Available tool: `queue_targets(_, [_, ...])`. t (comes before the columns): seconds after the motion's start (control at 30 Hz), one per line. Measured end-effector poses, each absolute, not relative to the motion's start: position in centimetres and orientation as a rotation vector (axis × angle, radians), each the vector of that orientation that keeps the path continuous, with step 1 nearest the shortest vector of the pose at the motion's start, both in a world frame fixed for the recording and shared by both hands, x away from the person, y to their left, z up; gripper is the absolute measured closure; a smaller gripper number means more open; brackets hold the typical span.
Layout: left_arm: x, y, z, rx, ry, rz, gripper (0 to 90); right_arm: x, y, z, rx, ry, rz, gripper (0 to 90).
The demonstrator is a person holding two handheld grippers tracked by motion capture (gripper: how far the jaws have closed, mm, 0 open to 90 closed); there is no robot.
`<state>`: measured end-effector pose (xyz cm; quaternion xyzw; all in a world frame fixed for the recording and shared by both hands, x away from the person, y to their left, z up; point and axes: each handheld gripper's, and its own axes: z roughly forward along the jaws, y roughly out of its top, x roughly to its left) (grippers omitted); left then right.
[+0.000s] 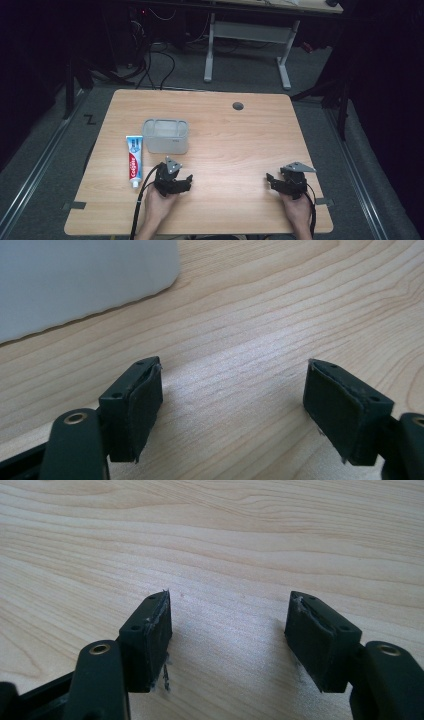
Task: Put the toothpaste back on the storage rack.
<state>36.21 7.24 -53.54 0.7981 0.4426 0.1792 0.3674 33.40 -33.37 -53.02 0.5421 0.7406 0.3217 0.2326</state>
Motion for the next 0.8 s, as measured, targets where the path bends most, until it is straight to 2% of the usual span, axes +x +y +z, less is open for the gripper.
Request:
queue_targets(0.17, [36.1,7.1,-53.5,2.077,1.12,0.478,24.2,33.4,-33.4,-53.0,1.492,2.033,0.89,35.3])
queue_targets(0.27, [36.0,7.1,-53.4,2.077,1.117,0.476,28.8,33.4,-33.4,-53.0,1.492,2.033,0.892,35.3])
queue_targets(0.8, [35.1,7.9,-52.3,2.059,1.105,0.437,29.7,33.4,-33.4,-53.0,1.489,2.036,0.884,34.8])
